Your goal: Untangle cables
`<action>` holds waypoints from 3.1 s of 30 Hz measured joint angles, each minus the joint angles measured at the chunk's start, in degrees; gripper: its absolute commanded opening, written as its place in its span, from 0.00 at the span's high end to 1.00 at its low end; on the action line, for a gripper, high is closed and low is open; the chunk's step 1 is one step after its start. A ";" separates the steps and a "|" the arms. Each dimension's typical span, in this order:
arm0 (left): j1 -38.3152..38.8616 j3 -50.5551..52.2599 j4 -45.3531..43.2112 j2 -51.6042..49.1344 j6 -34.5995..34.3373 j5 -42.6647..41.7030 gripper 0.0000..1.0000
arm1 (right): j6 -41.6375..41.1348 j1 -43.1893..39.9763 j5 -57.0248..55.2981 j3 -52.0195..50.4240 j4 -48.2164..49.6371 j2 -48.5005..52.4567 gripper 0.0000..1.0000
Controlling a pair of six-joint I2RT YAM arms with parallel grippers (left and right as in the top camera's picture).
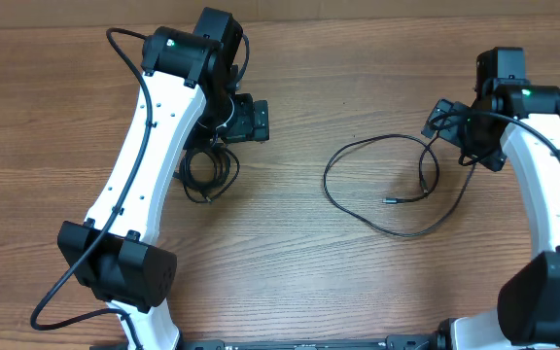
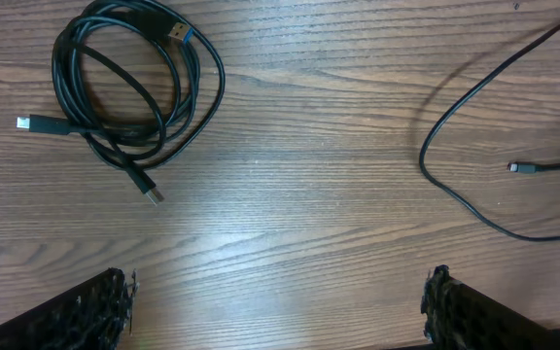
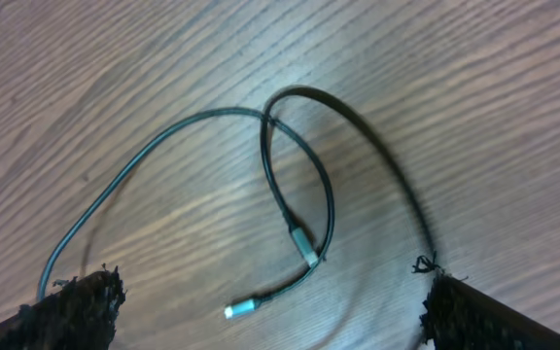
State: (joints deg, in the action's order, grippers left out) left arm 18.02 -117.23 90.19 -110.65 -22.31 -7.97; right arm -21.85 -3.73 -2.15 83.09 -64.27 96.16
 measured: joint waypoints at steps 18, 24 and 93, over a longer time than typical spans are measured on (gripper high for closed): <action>0.02 0.00 -0.17 0.00 0.00 0.00 0.02 | -0.24 0.55 6.19 -1.51 3.78 9.73 0.47; 0.02 0.00 -0.20 0.00 0.00 0.00 0.02 | -1.51 0.55 5.97 -1.53 4.17 11.65 0.48; 0.02 0.00 -0.61 -0.04 0.00 0.04 0.00 | 34.29 13.40 22.80 20.41 -9.16 12.98 0.96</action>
State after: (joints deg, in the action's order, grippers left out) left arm 18.04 -117.23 89.58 -110.69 -22.31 -7.92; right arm 12.45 9.67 20.64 103.50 -73.43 109.14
